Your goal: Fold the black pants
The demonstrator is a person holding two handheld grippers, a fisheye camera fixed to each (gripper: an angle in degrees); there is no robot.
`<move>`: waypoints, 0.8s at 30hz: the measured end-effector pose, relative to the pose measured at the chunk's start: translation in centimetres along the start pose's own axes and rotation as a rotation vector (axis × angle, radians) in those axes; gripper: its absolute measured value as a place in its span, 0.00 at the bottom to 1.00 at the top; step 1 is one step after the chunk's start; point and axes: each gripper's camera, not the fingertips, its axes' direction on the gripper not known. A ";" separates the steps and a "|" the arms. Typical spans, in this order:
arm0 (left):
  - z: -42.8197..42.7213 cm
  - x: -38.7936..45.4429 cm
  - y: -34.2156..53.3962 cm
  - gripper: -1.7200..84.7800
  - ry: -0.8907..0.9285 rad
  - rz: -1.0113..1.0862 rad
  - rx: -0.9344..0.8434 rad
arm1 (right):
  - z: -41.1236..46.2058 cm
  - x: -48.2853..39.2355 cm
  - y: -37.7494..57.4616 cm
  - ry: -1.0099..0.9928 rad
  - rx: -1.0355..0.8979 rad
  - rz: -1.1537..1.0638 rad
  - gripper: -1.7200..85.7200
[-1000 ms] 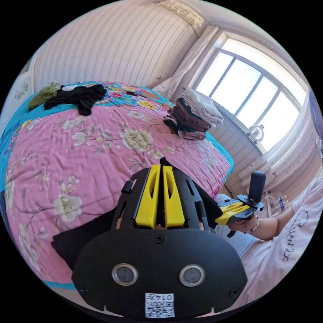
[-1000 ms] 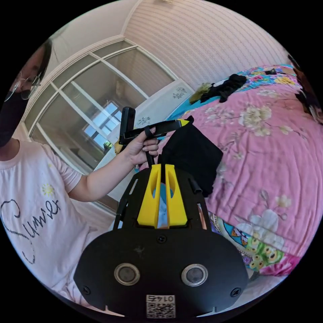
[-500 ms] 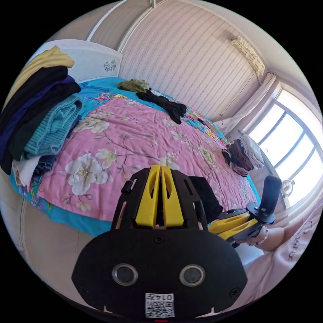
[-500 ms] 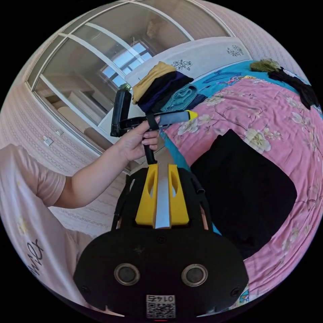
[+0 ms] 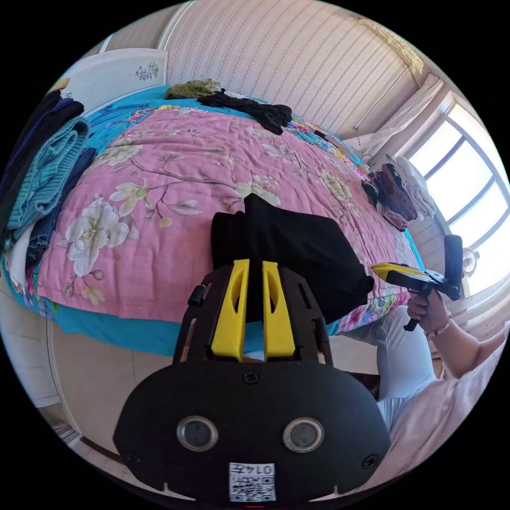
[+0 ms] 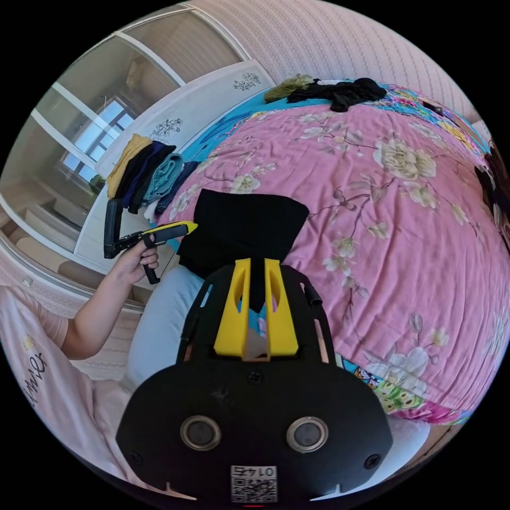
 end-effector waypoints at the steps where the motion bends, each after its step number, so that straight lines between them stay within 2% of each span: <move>1: 0.0 0.4 0.0 0.06 0.001 0.011 -0.002 | 0.9 0.3 0.0 0.012 -0.017 0.010 0.08; 5: -1.1 1.5 0.1 0.02 0.016 0.031 -0.007 | 4.1 1.1 0.2 -0.015 -0.084 0.031 0.07; 13: -2.9 3.2 0.4 0.02 -0.008 0.021 -0.022 | 5.9 3.0 0.2 -0.070 -0.146 0.005 0.03; 15: -4.7 4.1 0.3 0.02 -0.068 0.028 0.003 | 5.8 3.8 0.2 -0.092 -0.156 0.020 0.03; 17: -7.6 6.2 -0.1 0.02 -0.212 0.099 0.057 | 5.2 4.7 0.3 -0.084 -0.107 0.041 0.03; 19: -9.2 8.4 -1.0 0.02 -0.260 0.185 0.071 | 4.7 5.7 0.3 -0.086 -0.048 0.061 0.05; 24: -6.9 16.7 -4.3 0.08 -0.097 0.403 0.054 | 6.7 8.4 -1.2 -0.181 -0.007 0.118 0.12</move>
